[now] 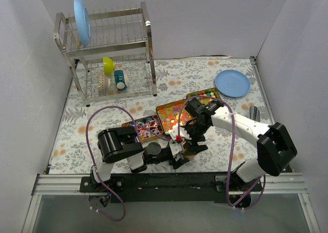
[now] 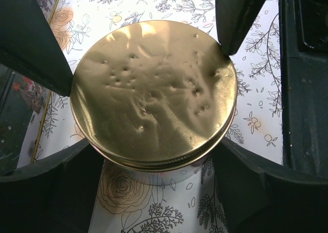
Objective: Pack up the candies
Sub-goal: Screw the bottle lid onto the packing bottle.
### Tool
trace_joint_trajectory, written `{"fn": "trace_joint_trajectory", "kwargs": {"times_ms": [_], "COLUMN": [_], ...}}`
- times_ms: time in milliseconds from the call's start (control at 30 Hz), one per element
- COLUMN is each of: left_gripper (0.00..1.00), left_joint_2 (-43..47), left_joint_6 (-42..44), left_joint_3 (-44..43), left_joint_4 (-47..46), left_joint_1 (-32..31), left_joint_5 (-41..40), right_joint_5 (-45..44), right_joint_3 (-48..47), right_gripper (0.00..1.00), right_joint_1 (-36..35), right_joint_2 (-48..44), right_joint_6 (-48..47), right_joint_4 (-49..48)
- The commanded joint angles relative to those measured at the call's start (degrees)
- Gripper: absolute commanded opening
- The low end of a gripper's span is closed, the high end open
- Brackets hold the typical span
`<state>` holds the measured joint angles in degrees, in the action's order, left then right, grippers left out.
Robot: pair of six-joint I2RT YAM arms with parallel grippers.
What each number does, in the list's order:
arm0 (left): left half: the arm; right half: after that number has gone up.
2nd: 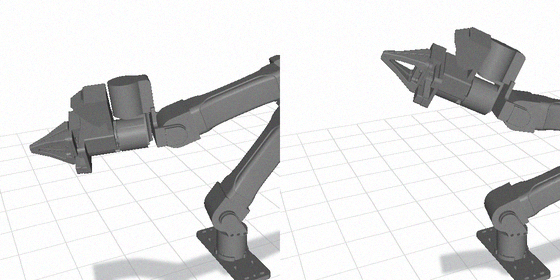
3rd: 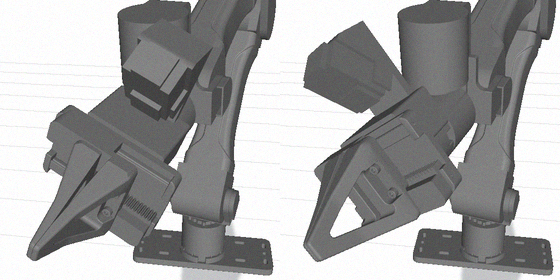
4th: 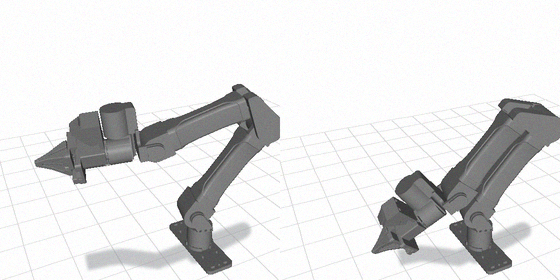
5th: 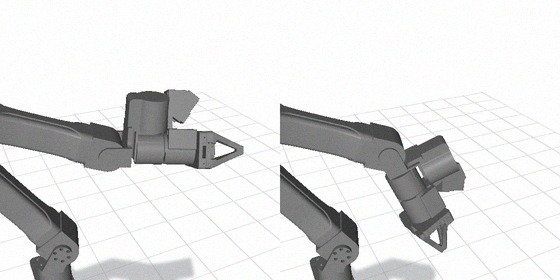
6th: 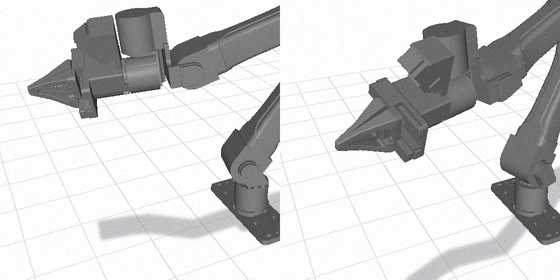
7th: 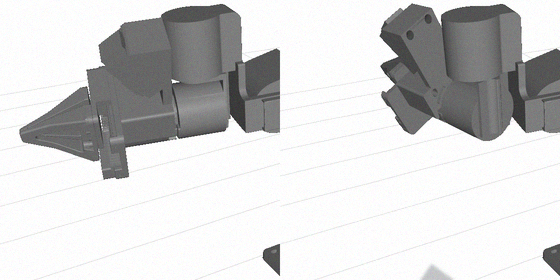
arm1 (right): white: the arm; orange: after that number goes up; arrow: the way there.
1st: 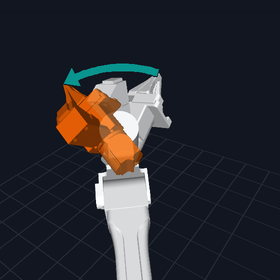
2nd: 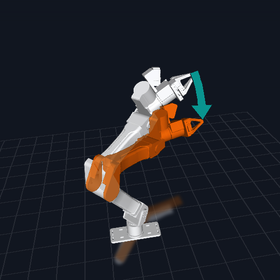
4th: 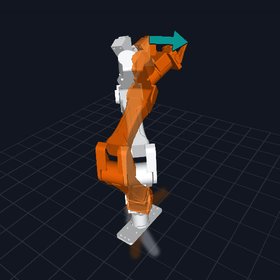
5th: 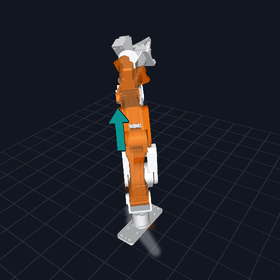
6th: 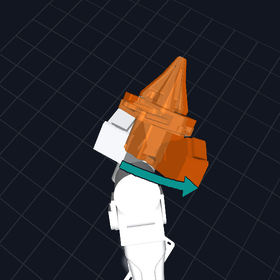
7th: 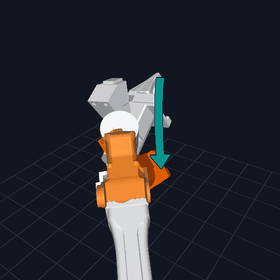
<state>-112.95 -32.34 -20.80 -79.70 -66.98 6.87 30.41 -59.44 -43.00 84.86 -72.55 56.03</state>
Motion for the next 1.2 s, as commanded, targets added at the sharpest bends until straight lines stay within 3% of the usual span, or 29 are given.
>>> {"fn": "trace_joint_trajectory", "kwargs": {"times_ms": [0,367,567,900,1067,1167], "left_gripper": [0.00,0.00,0.00,0.00,0.00,0.00], "left_joint_2": [-1.49,-1.14,-0.79,1.76,2.90,2.91], "left_joint_6": [0.79,-2.73,-4.66,-3.88,-1.85,-0.45], "left_joint_3": [0.76,1.90,1.81,2.43,3.13,4.36], "left_joint_4": [0.34,-1.07,-0.80,1.56,2.36,1.22], "left_joint_1": [0.80,1.94,3.08,3.17,3.08,3.08], "left_joint_5": [-1.95,-2.30,-2.13,-3.62,-3.01,-0.64], "right_joint_5": [1.76,-1.67,-11.77,-22.15,-22.59,-14.09], "right_joint_3": [2.12,12.14,16.02,14.18,9.70,7.15], "right_gripper": [0.86,0.81,0.79,0.78,0.91,0.96], "right_joint_1": [-0.76,-2.61,-3.84,-3.84,-2.53,1.69], "right_joint_2": [-0.31,-7.60,-9.62,-12.79,-16.12,-18.58], "right_joint_6": [2.85,12.07,27.45,45.74,47.07,41.28], "right_joint_4": [-3.72,-13.48,-21.65,-22.46,-20.43,-19.73]}}
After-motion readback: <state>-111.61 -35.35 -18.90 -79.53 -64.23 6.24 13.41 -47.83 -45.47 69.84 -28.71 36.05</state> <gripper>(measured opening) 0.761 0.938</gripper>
